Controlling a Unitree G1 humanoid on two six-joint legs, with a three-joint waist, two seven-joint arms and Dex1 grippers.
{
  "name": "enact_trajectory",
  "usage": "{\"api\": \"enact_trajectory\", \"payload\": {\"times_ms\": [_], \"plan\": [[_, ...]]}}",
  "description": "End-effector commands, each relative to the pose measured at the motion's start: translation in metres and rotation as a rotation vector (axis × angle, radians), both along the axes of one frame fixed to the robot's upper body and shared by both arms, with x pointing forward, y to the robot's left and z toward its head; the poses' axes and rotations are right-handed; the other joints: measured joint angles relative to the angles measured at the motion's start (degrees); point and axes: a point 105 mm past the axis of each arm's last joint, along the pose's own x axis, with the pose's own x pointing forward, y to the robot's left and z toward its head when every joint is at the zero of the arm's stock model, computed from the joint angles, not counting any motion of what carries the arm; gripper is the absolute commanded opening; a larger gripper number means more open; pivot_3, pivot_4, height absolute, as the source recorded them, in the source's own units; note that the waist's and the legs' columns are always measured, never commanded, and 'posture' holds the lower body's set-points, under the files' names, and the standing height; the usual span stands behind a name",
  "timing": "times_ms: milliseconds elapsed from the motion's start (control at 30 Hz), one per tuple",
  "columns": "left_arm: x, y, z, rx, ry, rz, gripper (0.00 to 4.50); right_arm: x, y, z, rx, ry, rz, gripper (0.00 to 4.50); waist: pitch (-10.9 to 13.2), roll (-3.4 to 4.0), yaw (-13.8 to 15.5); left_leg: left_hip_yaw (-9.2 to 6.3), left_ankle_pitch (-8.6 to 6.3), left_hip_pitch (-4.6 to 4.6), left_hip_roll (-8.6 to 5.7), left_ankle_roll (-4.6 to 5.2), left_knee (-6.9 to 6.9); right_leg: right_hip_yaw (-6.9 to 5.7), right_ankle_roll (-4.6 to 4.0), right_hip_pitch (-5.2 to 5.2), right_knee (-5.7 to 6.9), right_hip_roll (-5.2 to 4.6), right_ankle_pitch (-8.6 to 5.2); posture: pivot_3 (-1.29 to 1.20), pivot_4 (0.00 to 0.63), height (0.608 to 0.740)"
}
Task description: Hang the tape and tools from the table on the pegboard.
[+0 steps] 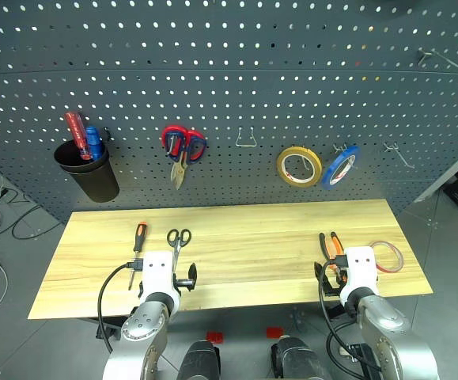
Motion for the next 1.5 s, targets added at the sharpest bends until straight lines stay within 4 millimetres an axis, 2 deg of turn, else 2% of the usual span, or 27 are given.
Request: {"api": "enact_trajectory", "payload": {"times_ms": [33,833,1133,1333,1400,1467,1500], "plan": [[0.002,0.000,0.013,0.022,-0.050,-0.001,4.46,0.001,-0.003,0.012,-0.015,-0.046,-0.006,4.50,0.0,0.00,0.0,0.00,0.00,0.00,0.00,0.00,0.00,0.00,0.00,0.00,0.00,0.00,0.00,0.15,0.153,0.740],[0.001,0.001,0.016,0.020,-0.061,0.017,4.46,0.003,-0.004,0.014,-0.021,-0.048,0.001,4.50,0.0,0.00,0.0,-0.01,0.00,-0.01,-0.01,0.00,0.00,-0.02,0.00,0.00,0.00,-0.01,0.00,0.15,0.168,0.740],[0.002,0.002,0.016,0.029,-0.051,-0.030,4.46,0.004,-0.017,0.020,-0.059,-0.059,-0.016,4.50,0.6,0.11,-0.1,-0.01,0.00,0.01,-0.01,0.00,0.01,-0.01,0.00,0.01,0.00,-0.01,0.00,0.11,0.193,0.740],[0.032,0.018,0.026,0.056,-0.087,-0.094,4.46,0.012,-0.042,0.031,-0.120,-0.067,-0.008,4.50,1.7,0.14,-0.2,-0.06,0.04,0.00,-0.04,-0.05,0.06,-0.08,0.02,0.01,0.04,-0.01,0.02,0.06,0.224,0.740],[0.046,0.008,0.033,0.044,-0.109,-0.200,4.46,0.013,-0.050,0.032,-0.143,-0.056,0.000,4.50,2.1,0.22,-0.2,-0.09,0.04,0.01,-0.05,-0.05,0.08,-0.11,0.02,0.03,0.05,-0.01,0.02,0.06,0.235,0.740],[0.058,-0.011,0.040,0.033,-0.126,-0.344,4.46,0.012,-0.057,0.032,-0.153,-0.042,-0.001,4.50,2.5,0.24,-0.3,-0.08,0.05,-0.02,-0.07,-0.07,0.08,-0.12,0.02,0.00,0.06,-0.02,0.03,0.05,0.248,0.740],[0.064,-0.032,0.047,0.022,-0.149,-0.475,4.46,0.012,-0.063,0.032,-0.155,-0.032,-0.010,4.50,2.8,0.25,-0.3,-0.10,0.07,-0.04,-0.08,-0.10,0.08,-0.16,0.02,0.00,0.05,-0.03,0.03,0.04,0.264,0.740]]}}
